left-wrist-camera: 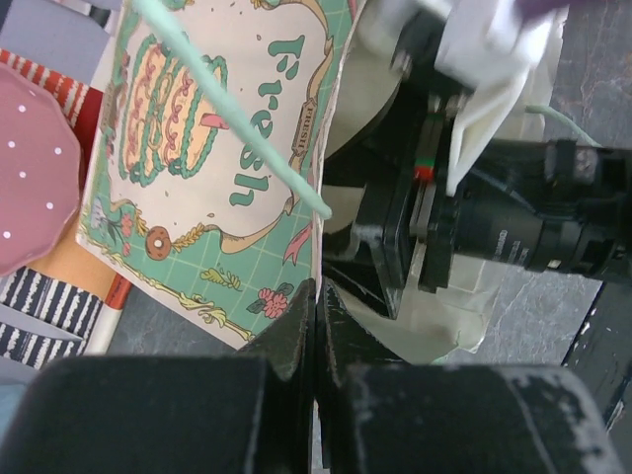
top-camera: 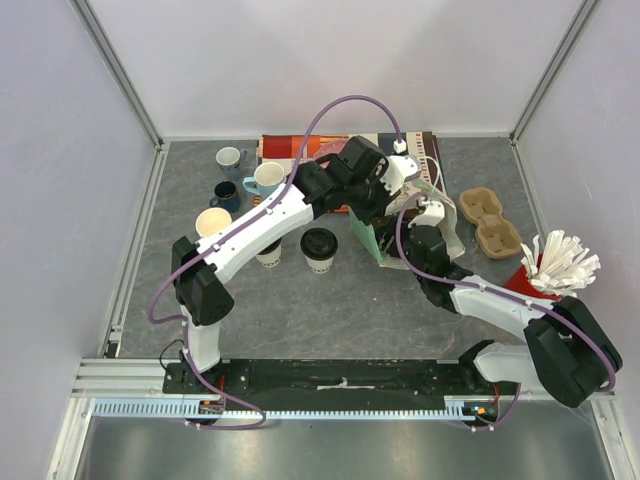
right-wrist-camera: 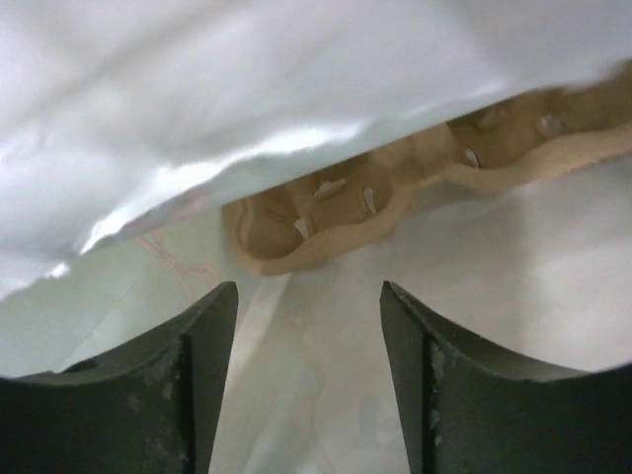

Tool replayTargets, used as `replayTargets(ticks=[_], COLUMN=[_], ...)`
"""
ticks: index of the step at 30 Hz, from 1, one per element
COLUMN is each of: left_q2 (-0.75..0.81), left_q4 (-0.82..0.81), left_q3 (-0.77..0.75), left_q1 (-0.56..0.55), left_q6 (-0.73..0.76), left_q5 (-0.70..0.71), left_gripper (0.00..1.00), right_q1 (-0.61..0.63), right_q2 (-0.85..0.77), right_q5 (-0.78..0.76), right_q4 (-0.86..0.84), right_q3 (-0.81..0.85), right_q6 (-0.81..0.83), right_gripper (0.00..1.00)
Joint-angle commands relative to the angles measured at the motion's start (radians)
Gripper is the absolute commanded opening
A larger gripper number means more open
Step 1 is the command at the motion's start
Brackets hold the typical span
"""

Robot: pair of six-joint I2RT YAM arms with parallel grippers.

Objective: Pack the takeout coffee

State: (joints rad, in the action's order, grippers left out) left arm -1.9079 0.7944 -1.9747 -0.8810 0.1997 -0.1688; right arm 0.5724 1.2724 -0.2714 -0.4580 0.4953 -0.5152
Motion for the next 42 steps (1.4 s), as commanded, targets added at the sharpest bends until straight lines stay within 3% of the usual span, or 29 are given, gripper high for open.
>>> replayTargets(ticks=[1, 4, 11, 17, 19, 20, 22, 25, 28, 33, 36, 42], left_q2=[0.027, 0.027, 0.038, 0.067, 0.075, 0.079, 0.086, 0.093, 0.09, 0.076, 0.07, 0.053], left_q4=[-0.009, -0.009, -0.012, -0.049, -0.063, -0.063, -0.061, -0.055, -0.05, -0.041, -0.035, -0.003], left_q3=[0.023, 0.013, -0.02, 0.066, 0.085, 0.095, 0.102, 0.103, 0.089, 0.062, 0.051, 0.002], left_q1=[-0.001, 0.001, 0.004, 0.002, 0.004, 0.004, 0.004, 0.004, 0.005, 0.004, 0.005, 0.023], left_q6=[-0.014, -0.019, -0.011, -0.019, -0.025, -0.032, -0.042, -0.054, -0.052, -0.059, -0.048, 0.015], left_q5=[-0.043, -0.017, 0.032, 0.04, 0.043, 0.037, 0.014, -0.003, 0.002, -0.049, -0.064, -0.138], left_gripper=[0.02, 0.02, 0.02, 0.02, 0.02, 0.02, 0.02, 0.02, 0.02, 0.02, 0.02, 0.02], right_q1=[-0.003, -0.005, -0.005, -0.006, -0.006, -0.005, -0.006, -0.005, -0.006, -0.003, -0.005, -0.002], right_q2=[-0.045, -0.028, -0.188, -0.314, -0.314, -0.309, -0.276, -0.211, -0.153, -0.059, 0.016, 0.001], right_q5=[-0.132, -0.115, 0.006, 0.034, 0.04, 0.049, 0.096, 0.113, 0.084, 0.098, 0.121, 0.303], right_q4=[0.078, 0.137, 0.153, 0.217, 0.2, 0.188, 0.15, 0.224, 0.256, 0.102, 0.125, 0.257], right_q3=[0.009, 0.06, 0.051, -0.012, -0.023, -0.026, -0.021, 0.055, 0.12, 0.097, 0.144, 0.189], right_q6=[-0.302, -0.304, -0.062, -0.065, -0.06, -0.049, 0.053, 0.222, 0.331, 0.417, 0.507, 0.915], right_gripper=[0.7, 0.7, 0.7, 0.7, 0.68, 0.62, 0.56, 0.51, 0.54, 0.59, 0.6, 0.65])
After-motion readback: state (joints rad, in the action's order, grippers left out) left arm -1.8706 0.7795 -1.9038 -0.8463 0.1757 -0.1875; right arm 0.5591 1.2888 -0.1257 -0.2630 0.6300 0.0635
